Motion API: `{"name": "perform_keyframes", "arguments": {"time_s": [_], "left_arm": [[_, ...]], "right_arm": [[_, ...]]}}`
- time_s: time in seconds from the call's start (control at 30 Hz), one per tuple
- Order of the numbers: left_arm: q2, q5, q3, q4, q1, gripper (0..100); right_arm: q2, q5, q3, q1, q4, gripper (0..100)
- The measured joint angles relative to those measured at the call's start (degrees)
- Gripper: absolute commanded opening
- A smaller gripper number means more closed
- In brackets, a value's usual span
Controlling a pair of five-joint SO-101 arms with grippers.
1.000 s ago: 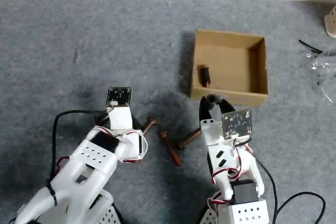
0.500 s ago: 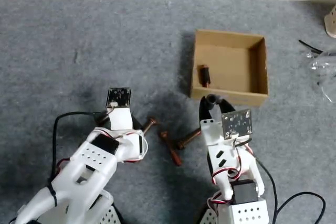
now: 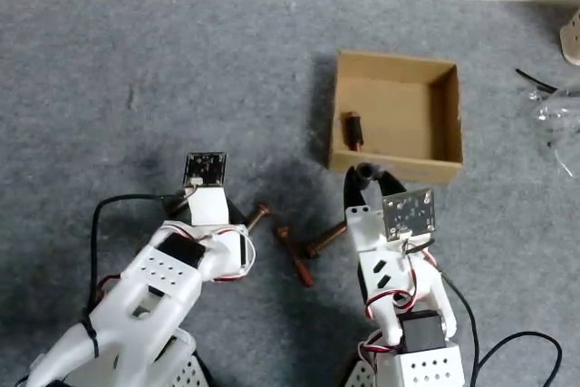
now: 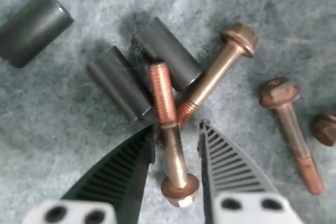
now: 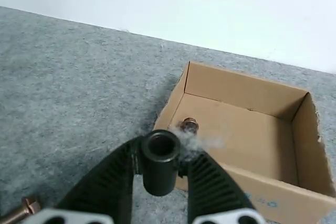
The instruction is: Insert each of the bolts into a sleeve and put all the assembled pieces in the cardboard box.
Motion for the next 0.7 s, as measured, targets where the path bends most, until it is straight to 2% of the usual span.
{"name": "perform_keyframes", "arguments": {"time_s": [0.3,0.37,0.43,0.7], "left_arm": [[9.8,0.0,-3.5,-1.2,0.0,14],[10.0,0.0,-3.7,-1.1,0.0,10],[10.0,0.2,-3.7,-1.1,0.1,0],[9.4,-1.5,-4.0,-1.6,-0.1,1]], "right_arm": [[0.0,0.0,0.0,0.0,0.0,0.5],[0.0,0.0,0.0,0.0,0.0,0.5],[0.0,0.0,0.0,0.0,0.0,0.5],[0.0,0.0,0.0,0.0,0.0,0.5]]}}
